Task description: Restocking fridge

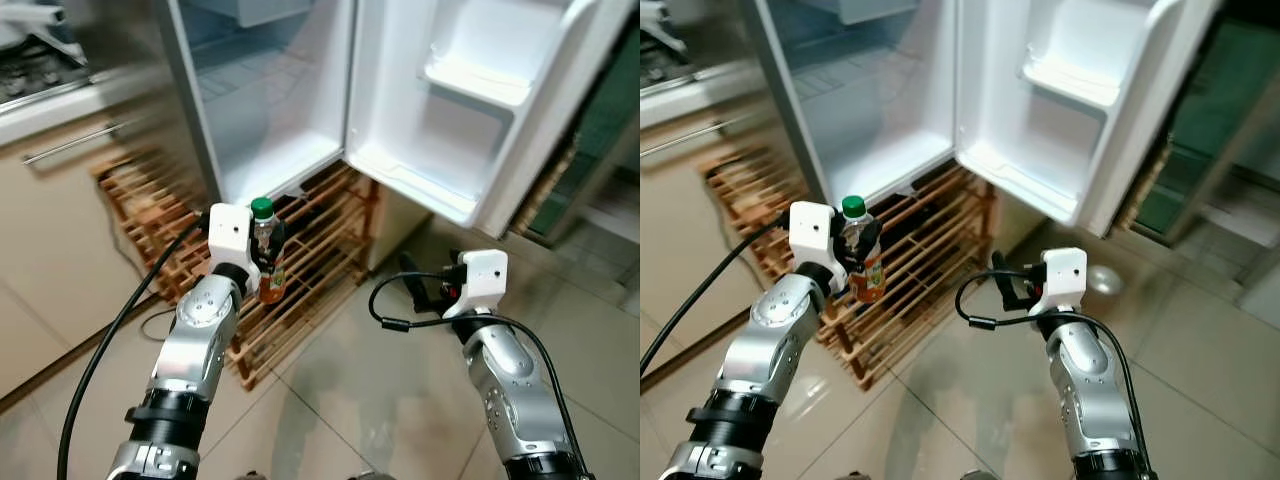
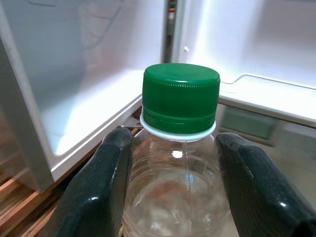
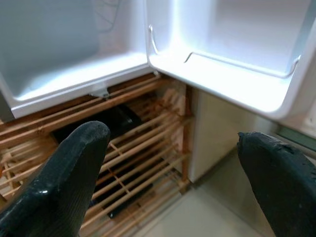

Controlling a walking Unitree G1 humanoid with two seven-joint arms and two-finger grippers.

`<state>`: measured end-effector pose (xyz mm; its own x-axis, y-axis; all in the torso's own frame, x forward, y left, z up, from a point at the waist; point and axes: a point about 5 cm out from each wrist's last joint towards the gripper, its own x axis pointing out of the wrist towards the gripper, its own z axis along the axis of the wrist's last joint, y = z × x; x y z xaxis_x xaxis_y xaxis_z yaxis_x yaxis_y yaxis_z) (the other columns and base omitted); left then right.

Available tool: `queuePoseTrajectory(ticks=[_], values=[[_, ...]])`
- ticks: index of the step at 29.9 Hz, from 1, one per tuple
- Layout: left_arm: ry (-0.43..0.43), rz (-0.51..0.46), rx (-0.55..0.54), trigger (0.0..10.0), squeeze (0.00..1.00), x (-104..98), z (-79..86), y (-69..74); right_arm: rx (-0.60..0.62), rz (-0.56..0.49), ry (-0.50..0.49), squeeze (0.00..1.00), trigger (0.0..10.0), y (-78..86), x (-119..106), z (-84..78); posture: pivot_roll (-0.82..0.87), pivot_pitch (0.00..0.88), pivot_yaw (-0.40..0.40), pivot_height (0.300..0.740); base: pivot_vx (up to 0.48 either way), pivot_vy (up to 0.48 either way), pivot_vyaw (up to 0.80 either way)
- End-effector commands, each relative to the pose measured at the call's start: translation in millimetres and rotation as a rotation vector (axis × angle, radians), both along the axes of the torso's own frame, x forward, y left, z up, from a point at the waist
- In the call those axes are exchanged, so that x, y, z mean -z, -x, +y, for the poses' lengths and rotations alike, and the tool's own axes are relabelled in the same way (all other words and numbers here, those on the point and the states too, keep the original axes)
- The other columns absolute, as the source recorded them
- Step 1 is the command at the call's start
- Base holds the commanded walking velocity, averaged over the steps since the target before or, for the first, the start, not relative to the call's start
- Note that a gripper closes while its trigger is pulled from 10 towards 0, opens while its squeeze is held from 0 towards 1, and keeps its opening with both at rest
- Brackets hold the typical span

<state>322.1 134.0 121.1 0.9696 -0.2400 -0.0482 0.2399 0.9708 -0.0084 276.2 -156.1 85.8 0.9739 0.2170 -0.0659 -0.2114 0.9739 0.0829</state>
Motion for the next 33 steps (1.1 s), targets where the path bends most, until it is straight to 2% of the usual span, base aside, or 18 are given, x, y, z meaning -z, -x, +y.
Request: queuePoseTrajectory(ticks=[1,3,6,7,10,19,33], values=[[-0.02,-0.032,-0.024,10.0,0.0,-5,9.3,-3.2,-0.015,-0.019,-0.001,0.0,10.0,-0.1,-3,5.3,-0.14,0.0,0.024,0.74,0.0,0.48,-0.76],[-0.045,-0.048,-0.004,10.0,0.0,-5,6.9,-1.7,-0.005,-0.023,0.001,0.0,10.0,-1.0,-3,3.8,-0.14,0.0,0.024,0.74,0.0,0.24,-0.76],[-0.023,-0.065,0.042,10.0,0.0,-5,0.3,3.2,0.012,-0.028,0.004,0.0,10.0,-1.7,-3,1.2,-0.14,0.0,0.024,0.74,0.0,0.0,-0.5],[-0.005,-0.08,0.086,10.0,0.0,-5,-7.0,7.8,0.013,-0.029,0.009,0.0,10.0,-1.9,-2,0.6,-0.14,0.0,0.022,0.74,0.0,0.0,0.0],[0.013,-0.095,0.104,10.0,0.0,-7,-13.4,9.3,0.006,-0.029,0.019,0.0,10.0,-3.2,-2,1.5,-0.14,0.0,0.018,0.74,0.135,-0.085,0.0],[0.019,-0.119,0.097,10.0,0.0,-13,-12.6,3.6,0.004,-0.03,0.017,0.0,10.0,-5.5,-1,4.1,-0.14,0.0,0.021,0.74,0.4,-0.261,-0.52],[0.06,-0.112,0.053,10.0,0.0,-13,-11.9,-1.0,-0.014,-0.039,0.037,0.0,10.0,-4.3,1,5.1,-0.14,0.0,0.019,0.74,0.402,-0.239,0.0]])
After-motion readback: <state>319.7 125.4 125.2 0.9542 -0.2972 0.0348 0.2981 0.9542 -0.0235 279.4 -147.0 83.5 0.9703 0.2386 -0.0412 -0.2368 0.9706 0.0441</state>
